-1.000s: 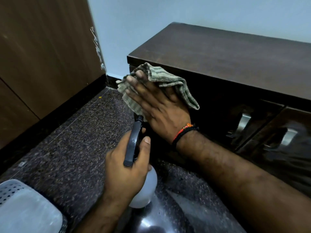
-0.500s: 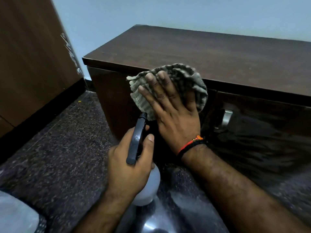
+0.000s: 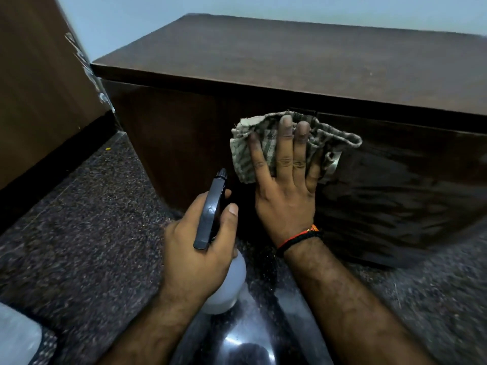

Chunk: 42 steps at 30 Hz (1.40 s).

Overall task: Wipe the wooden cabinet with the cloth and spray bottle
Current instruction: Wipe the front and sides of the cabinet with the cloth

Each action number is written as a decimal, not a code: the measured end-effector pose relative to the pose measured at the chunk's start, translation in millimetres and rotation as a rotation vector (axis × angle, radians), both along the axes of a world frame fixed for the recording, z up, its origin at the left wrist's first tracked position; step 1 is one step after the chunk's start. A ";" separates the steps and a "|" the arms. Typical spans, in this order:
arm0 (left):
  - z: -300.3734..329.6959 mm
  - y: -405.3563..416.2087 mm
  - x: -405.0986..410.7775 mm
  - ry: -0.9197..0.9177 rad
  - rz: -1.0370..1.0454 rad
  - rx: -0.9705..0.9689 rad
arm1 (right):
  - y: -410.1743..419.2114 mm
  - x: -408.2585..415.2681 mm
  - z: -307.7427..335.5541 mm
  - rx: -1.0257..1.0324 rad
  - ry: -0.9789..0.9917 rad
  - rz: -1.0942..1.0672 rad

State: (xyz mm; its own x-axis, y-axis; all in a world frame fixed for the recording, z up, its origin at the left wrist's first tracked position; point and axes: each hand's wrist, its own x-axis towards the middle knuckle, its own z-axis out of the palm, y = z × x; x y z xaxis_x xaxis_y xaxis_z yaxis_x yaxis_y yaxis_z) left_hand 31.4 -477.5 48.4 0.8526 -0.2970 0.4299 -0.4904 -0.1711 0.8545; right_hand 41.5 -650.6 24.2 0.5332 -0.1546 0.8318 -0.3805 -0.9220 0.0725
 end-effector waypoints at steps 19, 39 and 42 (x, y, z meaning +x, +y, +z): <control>-53.7 2.3 23.3 0.056 -0.004 0.018 | 6.1 11.0 -120.2 -0.152 0.225 0.076; -67.7 99.3 64.4 0.117 0.219 0.000 | 108.1 123.4 -121.9 -0.574 0.794 0.378; -65.1 100.4 59.3 0.132 0.229 -0.021 | 94.7 108.7 -115.9 -0.657 0.841 0.414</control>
State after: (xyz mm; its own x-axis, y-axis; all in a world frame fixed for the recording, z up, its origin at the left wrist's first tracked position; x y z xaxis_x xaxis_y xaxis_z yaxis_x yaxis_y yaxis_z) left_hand 90.7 -377.0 -16.7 0.9456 -0.0824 0.3148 -0.3254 -0.2466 0.9128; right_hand 150.2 -555.8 -91.7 0.8680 0.4948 0.0423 0.3405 -0.6549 0.6747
